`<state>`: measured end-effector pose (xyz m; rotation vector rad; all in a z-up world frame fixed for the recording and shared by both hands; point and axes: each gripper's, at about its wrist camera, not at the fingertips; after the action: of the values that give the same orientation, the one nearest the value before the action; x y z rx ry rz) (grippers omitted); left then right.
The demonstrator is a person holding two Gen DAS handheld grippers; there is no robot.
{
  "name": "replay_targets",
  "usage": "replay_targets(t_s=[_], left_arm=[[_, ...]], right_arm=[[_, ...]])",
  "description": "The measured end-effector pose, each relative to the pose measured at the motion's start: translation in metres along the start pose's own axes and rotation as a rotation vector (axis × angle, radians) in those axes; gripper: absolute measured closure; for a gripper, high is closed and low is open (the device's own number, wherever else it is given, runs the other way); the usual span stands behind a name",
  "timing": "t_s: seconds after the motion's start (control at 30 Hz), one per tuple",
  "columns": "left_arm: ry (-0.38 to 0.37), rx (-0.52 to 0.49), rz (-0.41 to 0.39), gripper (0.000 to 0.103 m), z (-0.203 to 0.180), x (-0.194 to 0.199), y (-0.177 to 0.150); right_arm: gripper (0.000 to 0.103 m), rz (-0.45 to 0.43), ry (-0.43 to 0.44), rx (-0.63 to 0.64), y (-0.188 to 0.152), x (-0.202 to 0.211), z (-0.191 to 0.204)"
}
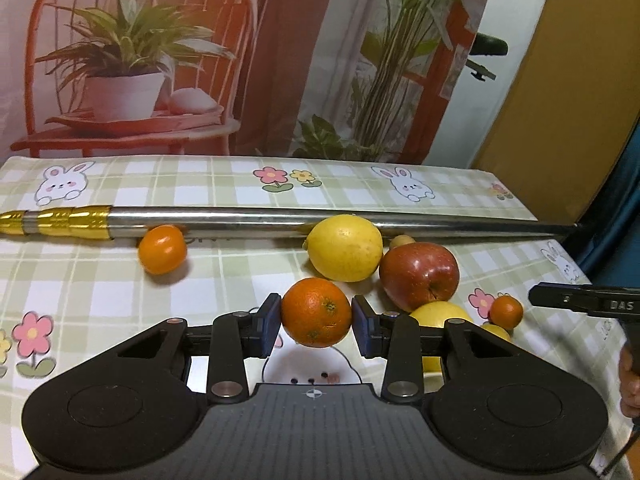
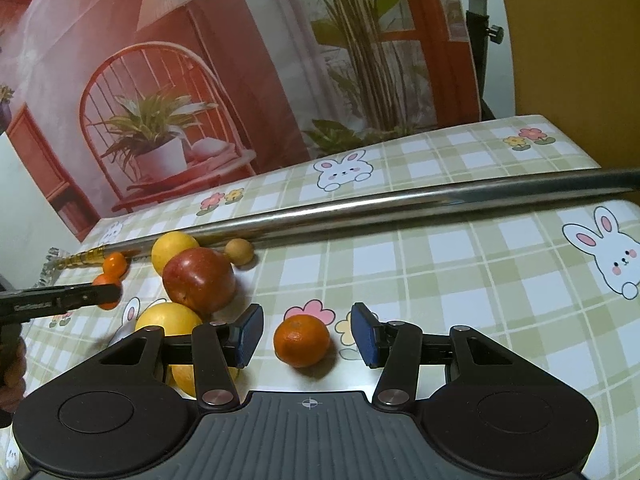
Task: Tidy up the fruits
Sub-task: 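Grasp a second tangerine with left while right moves toward another tangerine, then carry the tangerine over the plate with left while right grasps a tangerine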
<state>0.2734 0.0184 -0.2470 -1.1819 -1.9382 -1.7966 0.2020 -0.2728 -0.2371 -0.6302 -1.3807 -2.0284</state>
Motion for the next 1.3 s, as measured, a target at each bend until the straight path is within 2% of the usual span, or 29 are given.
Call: replay_targets(t_s=[0.13, 0.27, 0.67, 1.3], left_arm=[[0.003, 0.023, -0.018, 0.063, 0.004, 0.014, -0.005], [-0.003, 0.046, -0.017, 0.063, 0.008, 0.027, -0.009], [-0.025, 0.044, -0.009, 0.063, 0.003, 0.054, -0.032], [-0.057, -0.089, 0.094, 0.063, -0.025, 0.028, -0.043]], right_arm=[[0.057, 0.012, 0.005, 0.004, 0.000, -0.004, 0.000], [0.062, 0.042, 0.013, 0.002, 0.000, -0.013, -0.001], [0.069, 0.115, 0.020, 0.005, 0.000, -0.033, 0.000], [0.070, 0.079, 0.031, 0.017, -0.002, -0.019, 0.003]])
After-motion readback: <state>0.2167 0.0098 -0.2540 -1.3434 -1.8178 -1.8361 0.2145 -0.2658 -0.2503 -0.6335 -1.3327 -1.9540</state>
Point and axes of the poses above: each gripper's, at about its wrist camera, not at the fingertips, and x roughly against the way its jaws point, z to its left, y to its top
